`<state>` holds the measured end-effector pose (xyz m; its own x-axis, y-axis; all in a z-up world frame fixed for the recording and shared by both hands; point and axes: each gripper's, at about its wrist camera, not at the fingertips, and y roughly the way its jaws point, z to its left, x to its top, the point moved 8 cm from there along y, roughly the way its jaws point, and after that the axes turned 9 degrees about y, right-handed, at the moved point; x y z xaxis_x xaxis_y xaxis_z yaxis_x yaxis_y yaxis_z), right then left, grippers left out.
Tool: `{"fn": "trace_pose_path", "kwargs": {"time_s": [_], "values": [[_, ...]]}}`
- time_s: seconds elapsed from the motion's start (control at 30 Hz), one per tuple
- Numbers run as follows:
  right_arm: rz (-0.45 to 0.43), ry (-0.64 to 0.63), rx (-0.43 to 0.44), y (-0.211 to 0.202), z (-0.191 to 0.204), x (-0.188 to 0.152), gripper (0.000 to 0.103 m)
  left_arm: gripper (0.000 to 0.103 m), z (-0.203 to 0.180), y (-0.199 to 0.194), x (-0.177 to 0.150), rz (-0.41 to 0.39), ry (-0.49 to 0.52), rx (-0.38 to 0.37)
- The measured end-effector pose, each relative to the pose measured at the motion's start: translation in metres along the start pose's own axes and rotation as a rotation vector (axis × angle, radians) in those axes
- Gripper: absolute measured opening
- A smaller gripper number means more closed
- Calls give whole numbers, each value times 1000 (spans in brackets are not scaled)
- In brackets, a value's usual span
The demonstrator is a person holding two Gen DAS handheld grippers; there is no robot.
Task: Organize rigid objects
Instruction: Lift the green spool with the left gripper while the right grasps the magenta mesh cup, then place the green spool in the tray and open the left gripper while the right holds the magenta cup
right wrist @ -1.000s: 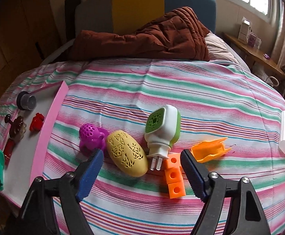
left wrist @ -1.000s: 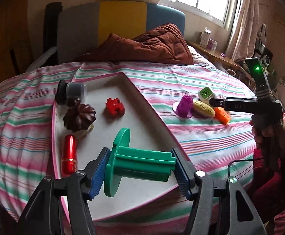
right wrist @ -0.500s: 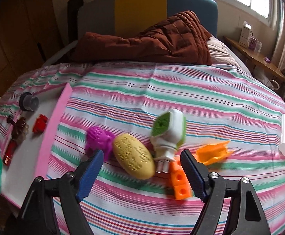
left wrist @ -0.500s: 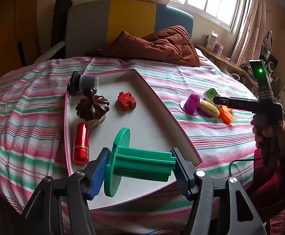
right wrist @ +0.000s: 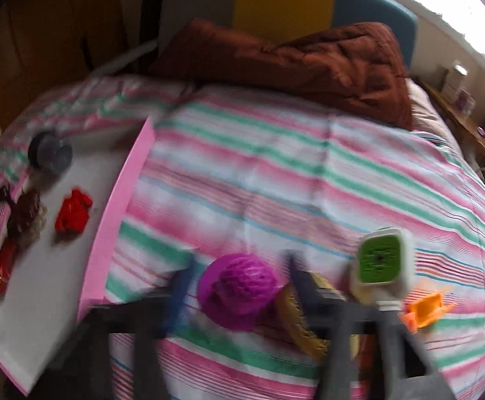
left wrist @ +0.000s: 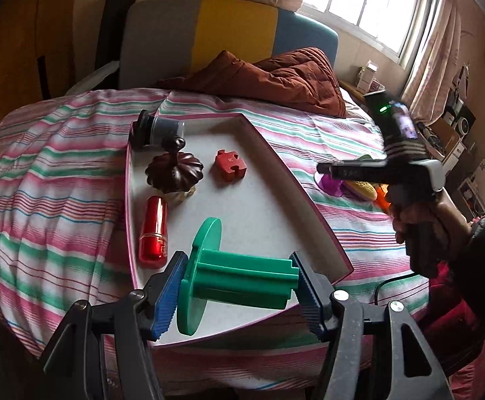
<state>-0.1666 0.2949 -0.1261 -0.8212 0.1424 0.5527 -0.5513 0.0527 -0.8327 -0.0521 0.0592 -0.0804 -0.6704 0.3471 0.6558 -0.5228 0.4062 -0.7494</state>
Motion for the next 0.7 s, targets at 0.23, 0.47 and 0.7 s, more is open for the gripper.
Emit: {"fn": "trace_pose_path", "kwargs": {"time_s": [0.23,0.47,0.7], "values": [[29,-63,88,-13,26,-19,29,63,4,-3,0,-6,-13,4],[91,-112,128,-36,7,-57,29,63,3,-2,-1,-3,-11,4],[85,-53,90,-32,-23,-66,29,63,-3,1,4,6,5,32]]}}
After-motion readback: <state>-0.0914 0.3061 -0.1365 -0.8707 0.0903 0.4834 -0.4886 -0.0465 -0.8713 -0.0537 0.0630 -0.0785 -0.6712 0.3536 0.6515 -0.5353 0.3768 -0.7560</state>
